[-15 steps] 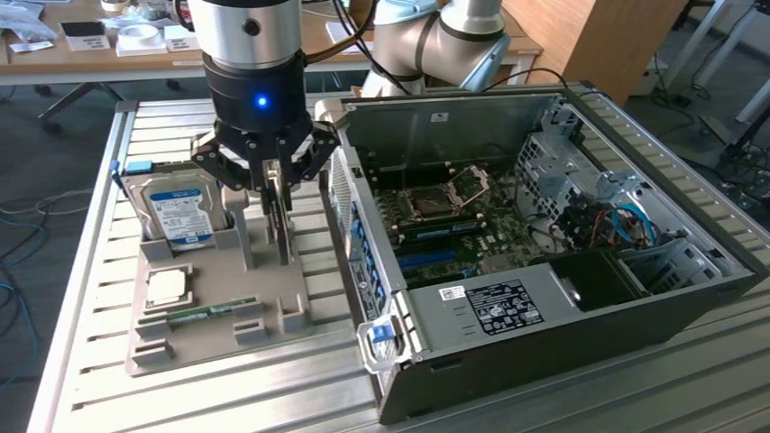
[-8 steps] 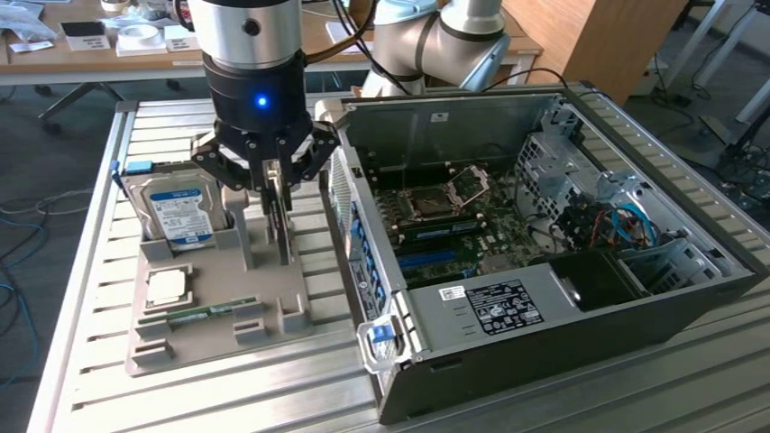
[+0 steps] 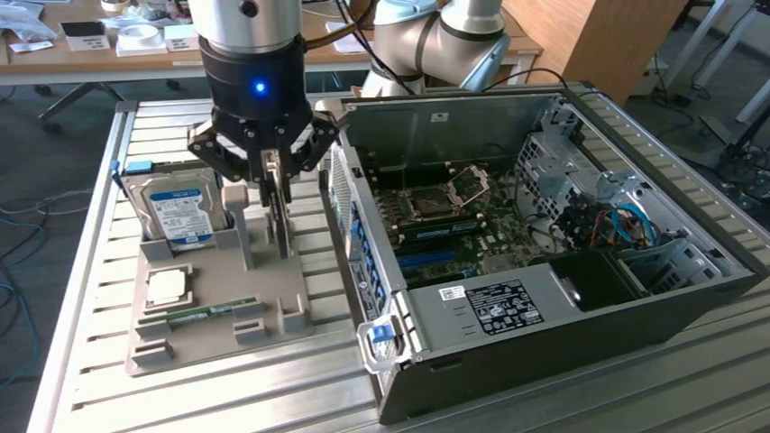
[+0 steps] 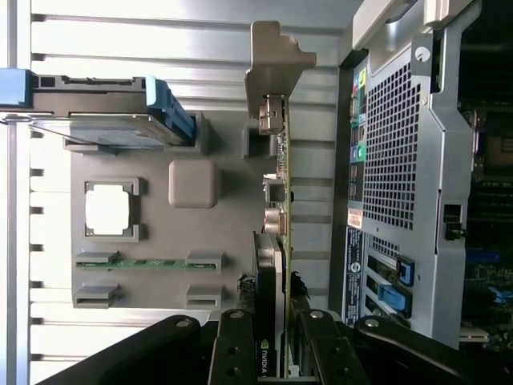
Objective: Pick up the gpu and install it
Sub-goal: 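Pick up the gpu and move the gpu toward the slot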
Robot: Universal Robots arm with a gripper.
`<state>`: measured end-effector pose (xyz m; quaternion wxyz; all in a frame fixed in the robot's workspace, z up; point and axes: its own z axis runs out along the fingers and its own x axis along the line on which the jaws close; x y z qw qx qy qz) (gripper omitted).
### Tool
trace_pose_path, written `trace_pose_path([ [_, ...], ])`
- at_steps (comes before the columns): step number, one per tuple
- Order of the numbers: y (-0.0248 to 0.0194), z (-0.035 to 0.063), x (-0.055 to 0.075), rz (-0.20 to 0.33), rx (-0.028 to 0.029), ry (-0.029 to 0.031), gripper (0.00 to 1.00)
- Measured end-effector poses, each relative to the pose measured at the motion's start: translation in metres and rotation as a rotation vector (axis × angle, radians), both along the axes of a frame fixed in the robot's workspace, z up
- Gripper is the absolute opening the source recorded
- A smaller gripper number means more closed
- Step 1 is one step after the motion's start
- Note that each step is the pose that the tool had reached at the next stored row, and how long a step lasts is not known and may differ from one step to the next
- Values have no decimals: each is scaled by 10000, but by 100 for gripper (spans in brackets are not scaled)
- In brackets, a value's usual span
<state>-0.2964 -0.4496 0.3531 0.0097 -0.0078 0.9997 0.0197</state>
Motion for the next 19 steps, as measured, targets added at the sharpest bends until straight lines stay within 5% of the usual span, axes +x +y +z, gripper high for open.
trace_pose_path([
  [19,0,487,2,-1,0,-1,27],
])
